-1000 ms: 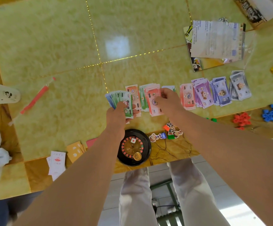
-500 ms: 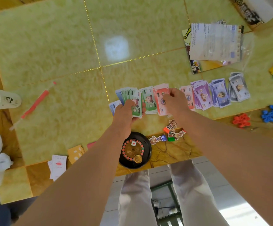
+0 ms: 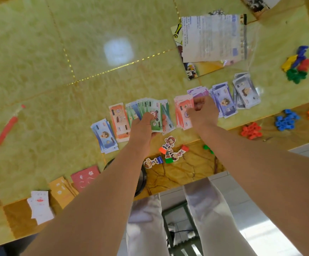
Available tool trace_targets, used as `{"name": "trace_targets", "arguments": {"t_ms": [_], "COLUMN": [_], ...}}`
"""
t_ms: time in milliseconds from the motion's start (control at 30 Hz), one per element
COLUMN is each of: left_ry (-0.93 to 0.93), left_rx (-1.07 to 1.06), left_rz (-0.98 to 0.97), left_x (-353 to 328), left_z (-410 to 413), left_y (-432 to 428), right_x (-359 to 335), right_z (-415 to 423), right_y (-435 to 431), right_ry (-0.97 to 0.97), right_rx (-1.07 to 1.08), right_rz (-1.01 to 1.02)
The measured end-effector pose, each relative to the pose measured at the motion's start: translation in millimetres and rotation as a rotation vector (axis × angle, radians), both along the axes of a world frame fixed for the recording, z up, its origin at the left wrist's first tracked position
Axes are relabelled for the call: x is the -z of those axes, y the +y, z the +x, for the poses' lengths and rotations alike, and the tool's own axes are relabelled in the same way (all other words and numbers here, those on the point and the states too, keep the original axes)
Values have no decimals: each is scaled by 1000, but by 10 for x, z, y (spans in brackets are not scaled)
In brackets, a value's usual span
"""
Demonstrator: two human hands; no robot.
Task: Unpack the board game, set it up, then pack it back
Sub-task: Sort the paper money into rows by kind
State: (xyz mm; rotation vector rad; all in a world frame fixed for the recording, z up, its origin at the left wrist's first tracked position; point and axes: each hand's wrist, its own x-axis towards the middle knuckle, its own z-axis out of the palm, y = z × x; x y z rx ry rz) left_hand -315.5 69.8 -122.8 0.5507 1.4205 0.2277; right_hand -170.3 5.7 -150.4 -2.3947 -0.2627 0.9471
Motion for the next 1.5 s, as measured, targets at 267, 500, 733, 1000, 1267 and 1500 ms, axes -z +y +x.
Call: {"name": "trace_targets", "arguments": {"t_ms": [267, 500, 733, 1000, 1267, 1500], "left_ry": [83, 177, 164, 215, 184, 159], "left_rx": [-43, -37, 22, -2, 41, 32], "left_rz": [11, -26, -41, -38, -36, -60], "left_x": [112, 145, 87, 95, 75, 133], "left_z": [37, 20, 85, 104, 184, 140], "left_y": [-4, 56, 53, 41, 46, 55], "right_x": [37, -81, -100, -70, -80, 38], "right_z": [-39, 95, 314, 244, 217, -1], "right_y": [-5, 19, -69, -113, -37, 32], "right_ry": [-38, 90, 13, 70, 205, -59], "right_rx": [-34, 151, 275, 245, 142, -134], "right_rz": [31, 163, 116, 109, 131, -5]}}
